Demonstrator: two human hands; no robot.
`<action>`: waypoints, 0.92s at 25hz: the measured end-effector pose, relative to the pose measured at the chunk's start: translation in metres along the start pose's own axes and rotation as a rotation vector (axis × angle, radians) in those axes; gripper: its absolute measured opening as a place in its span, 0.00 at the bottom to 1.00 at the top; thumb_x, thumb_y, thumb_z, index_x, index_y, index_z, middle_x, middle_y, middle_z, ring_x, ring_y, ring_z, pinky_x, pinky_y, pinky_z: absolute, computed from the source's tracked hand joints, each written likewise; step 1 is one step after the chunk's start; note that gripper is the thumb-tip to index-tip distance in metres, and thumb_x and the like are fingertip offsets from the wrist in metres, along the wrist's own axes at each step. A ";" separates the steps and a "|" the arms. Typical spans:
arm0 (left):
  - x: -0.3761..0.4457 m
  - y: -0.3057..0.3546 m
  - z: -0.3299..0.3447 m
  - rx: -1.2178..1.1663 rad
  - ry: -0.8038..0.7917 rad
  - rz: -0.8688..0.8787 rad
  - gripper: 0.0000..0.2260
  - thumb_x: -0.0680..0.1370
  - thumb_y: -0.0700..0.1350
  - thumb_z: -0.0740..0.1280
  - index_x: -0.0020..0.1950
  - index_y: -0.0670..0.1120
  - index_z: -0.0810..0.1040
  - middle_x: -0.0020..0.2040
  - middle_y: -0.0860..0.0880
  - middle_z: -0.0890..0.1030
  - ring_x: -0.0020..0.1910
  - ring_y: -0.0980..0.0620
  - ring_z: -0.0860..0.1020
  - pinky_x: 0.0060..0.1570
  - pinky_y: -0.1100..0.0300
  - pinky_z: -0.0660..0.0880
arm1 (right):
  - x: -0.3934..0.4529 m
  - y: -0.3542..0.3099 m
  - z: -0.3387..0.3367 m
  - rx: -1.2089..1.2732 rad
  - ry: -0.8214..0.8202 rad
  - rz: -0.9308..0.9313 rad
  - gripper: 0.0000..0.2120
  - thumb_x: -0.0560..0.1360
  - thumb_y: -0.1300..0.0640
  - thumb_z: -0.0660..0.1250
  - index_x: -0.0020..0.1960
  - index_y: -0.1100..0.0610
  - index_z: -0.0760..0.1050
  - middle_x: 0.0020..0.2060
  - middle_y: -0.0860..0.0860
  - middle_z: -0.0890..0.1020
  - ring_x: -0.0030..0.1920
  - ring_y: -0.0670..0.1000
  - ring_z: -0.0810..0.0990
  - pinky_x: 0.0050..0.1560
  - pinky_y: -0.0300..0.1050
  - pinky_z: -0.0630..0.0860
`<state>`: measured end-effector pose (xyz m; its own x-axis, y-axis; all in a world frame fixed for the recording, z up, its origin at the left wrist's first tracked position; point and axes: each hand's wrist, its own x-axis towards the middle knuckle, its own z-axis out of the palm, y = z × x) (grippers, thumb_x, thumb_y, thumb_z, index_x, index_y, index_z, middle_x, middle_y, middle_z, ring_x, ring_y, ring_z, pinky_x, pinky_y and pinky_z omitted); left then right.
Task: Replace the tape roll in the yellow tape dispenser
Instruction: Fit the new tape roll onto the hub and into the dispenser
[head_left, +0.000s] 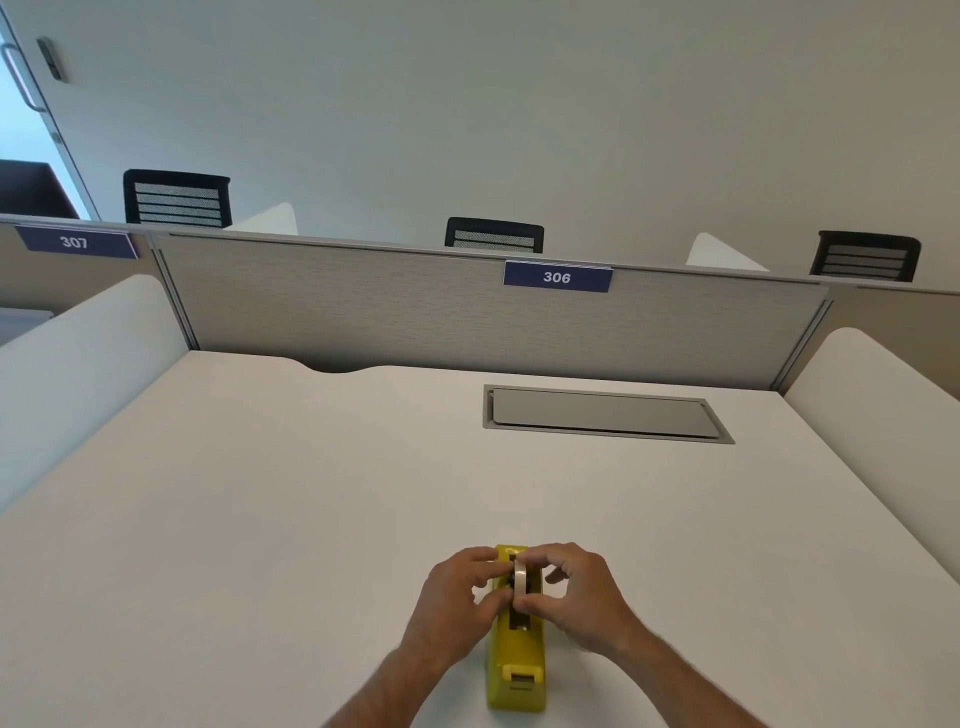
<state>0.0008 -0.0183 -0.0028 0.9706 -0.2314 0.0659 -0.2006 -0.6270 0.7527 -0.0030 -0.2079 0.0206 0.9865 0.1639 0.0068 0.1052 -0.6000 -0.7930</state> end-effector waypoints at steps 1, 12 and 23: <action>0.000 -0.001 0.000 0.013 -0.003 0.002 0.14 0.76 0.52 0.71 0.61 0.61 0.80 0.65 0.59 0.77 0.53 0.61 0.77 0.55 0.64 0.77 | 0.000 0.000 0.000 -0.006 0.001 0.001 0.21 0.63 0.53 0.81 0.51 0.38 0.79 0.51 0.40 0.81 0.52 0.42 0.78 0.48 0.33 0.75; 0.003 -0.004 0.002 0.083 -0.008 0.064 0.10 0.76 0.52 0.71 0.57 0.58 0.84 0.67 0.56 0.78 0.52 0.59 0.81 0.57 0.60 0.78 | 0.000 0.004 -0.004 -0.061 -0.015 0.032 0.21 0.64 0.52 0.81 0.54 0.45 0.81 0.52 0.43 0.79 0.50 0.41 0.77 0.44 0.29 0.75; -0.007 -0.013 0.003 0.175 -0.028 0.216 0.17 0.75 0.53 0.66 0.64 0.57 0.79 0.69 0.58 0.76 0.64 0.56 0.77 0.62 0.67 0.72 | 0.002 0.011 0.005 -0.183 -0.019 -0.069 0.21 0.62 0.42 0.74 0.54 0.39 0.80 0.47 0.31 0.79 0.55 0.39 0.72 0.51 0.38 0.76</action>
<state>-0.0037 -0.0107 -0.0153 0.8995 -0.3924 0.1923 -0.4244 -0.6794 0.5985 -0.0005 -0.2107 0.0090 0.9736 0.2238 0.0444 0.1956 -0.7192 -0.6667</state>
